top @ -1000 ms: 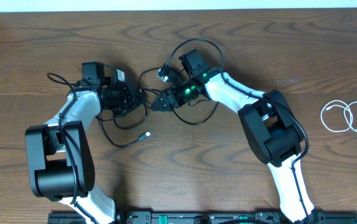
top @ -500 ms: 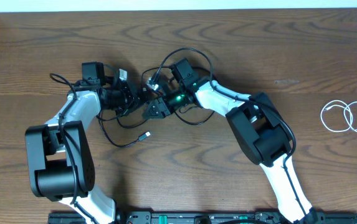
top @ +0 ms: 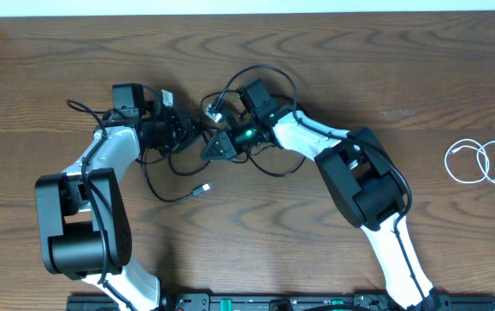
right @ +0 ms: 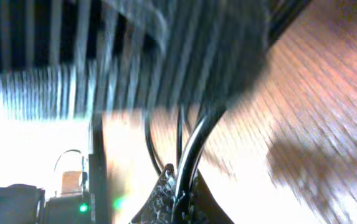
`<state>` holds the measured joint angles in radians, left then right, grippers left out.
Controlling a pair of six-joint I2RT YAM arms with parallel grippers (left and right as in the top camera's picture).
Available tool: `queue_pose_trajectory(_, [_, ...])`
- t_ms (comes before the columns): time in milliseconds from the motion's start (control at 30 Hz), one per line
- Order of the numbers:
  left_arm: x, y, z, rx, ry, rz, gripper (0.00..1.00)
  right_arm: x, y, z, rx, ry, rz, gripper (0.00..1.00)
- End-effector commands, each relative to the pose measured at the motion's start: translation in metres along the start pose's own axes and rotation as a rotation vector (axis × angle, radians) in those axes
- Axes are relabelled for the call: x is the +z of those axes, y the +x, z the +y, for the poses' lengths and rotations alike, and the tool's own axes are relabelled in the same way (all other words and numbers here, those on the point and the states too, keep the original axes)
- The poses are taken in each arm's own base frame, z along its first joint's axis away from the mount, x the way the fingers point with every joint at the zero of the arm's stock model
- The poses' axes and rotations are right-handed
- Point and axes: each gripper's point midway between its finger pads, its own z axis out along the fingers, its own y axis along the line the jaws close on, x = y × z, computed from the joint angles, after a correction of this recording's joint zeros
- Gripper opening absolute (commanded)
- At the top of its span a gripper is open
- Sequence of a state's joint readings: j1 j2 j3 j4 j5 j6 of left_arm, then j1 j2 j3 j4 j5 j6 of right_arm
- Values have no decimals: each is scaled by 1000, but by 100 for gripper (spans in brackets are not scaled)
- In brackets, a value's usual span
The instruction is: Untangle cables
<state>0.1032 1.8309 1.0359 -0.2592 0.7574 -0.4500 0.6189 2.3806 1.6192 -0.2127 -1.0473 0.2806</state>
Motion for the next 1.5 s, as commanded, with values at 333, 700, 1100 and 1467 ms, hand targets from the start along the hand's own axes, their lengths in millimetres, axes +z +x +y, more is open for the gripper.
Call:
queue_pose_trajectory(333, [-27, -41, 55, -33, -267, -210, 45, -9, 13, -9, -36, -11, 32, 1])
queue_pose_trajectory(700, [-14, -24, 64, -147, -372, -217, 45, -3, 15, -7, -43, -2, 41, 1])
queue_pose_trajectory(1100, [-24, -35, 92, -458, -522, -436, 49, -3, 15, -7, -42, -2, 42, 1])
queue_pose_trajectory(1467, [-12, -41, 97, -461, -497, -445, 49, -1, 16, -7, -44, 5, 44, 1])
